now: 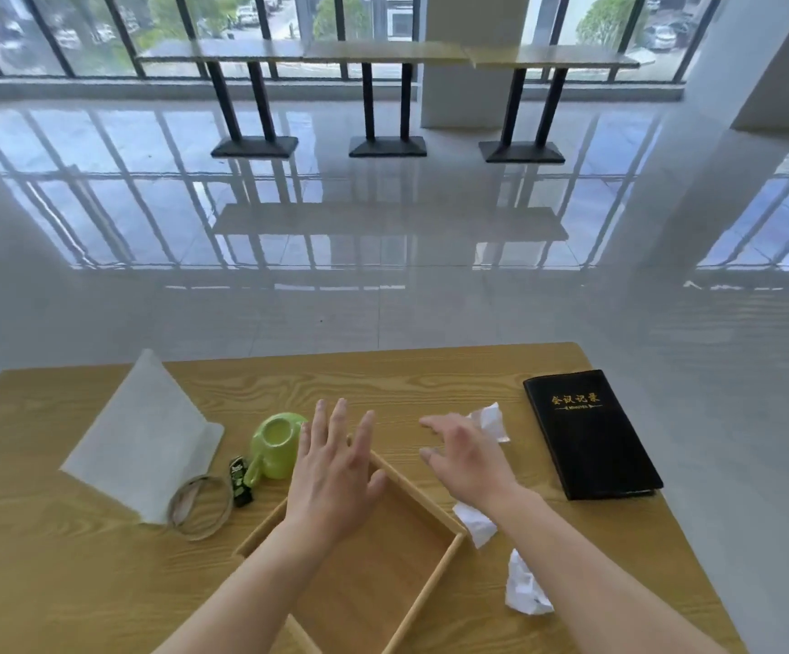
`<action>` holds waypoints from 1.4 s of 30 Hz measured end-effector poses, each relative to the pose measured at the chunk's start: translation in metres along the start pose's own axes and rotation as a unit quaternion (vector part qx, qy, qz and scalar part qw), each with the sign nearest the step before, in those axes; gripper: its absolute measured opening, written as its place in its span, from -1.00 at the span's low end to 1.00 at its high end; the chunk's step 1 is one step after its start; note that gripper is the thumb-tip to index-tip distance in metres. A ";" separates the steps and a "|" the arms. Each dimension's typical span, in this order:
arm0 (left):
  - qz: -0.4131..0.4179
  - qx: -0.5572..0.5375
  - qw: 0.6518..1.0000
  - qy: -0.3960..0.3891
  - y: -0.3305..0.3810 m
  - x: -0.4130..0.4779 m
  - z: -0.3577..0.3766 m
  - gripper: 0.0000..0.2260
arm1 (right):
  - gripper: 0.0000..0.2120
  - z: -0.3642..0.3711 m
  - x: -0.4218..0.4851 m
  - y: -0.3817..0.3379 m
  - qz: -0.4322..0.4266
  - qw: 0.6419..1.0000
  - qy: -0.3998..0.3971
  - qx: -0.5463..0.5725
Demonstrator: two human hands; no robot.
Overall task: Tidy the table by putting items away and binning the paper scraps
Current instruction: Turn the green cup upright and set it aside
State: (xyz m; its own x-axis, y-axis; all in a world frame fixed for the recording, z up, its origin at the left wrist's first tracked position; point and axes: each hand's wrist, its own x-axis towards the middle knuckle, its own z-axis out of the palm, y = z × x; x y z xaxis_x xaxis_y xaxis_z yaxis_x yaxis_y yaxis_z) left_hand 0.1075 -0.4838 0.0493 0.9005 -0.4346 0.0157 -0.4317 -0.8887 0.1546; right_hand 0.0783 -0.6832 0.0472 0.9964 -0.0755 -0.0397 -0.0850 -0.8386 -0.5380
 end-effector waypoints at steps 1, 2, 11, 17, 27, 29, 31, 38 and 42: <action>-0.012 0.001 1.000 0.003 -0.014 -0.008 -0.005 -0.33 | -0.55 0.005 0.004 -0.013 -0.005 1.000 -0.007 -0.003; -0.024 0.001 1.000 0.002 -0.027 -0.015 -0.009 -0.33 | -0.55 0.009 0.007 -0.025 -0.011 1.000 -0.013 -0.005; -0.104 -0.021 0.994 -0.028 -0.131 -0.061 -0.008 -0.35 | -0.61 0.069 0.030 -0.107 0.012 0.998 -0.065 0.001; -0.110 -0.028 0.991 -0.073 -0.163 -0.061 0.014 -0.41 | -0.53 0.105 0.064 -0.135 0.019 0.993 -0.113 -0.023; -0.182 -0.177 0.965 -0.064 -0.170 -0.011 0.041 -0.72 | -0.07 0.143 0.123 -0.141 -0.027 0.968 -0.229 -0.095; -0.202 -0.187 0.959 -0.062 -0.171 -0.003 0.042 -0.80 | -0.04 0.148 0.129 -0.137 -0.031 0.962 -0.249 -0.105; -0.213 -0.188 0.957 -0.054 -0.173 0.002 0.044 -0.88 | -0.05 0.153 0.133 -0.132 -0.035 0.959 -0.259 -0.111; -0.207 -0.167 0.962 -0.055 -0.176 0.018 0.043 -0.91 | -0.13 0.160 0.138 -0.121 -0.052 0.968 -0.235 -0.075; -0.224 -0.219 0.949 -0.025 -0.182 0.021 0.040 -0.86 | -0.16 0.146 0.139 -0.121 -0.070 0.976 -0.205 -0.017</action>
State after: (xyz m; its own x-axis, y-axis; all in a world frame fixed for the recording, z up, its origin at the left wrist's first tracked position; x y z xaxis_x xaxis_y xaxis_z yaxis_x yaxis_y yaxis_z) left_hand 0.2025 -0.3370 -0.0181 0.9799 -0.0442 -0.1943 0.0670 -0.8452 0.5303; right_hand 0.2283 -0.5138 -0.0162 0.9171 0.2572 -0.3045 0.0594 -0.8436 -0.5337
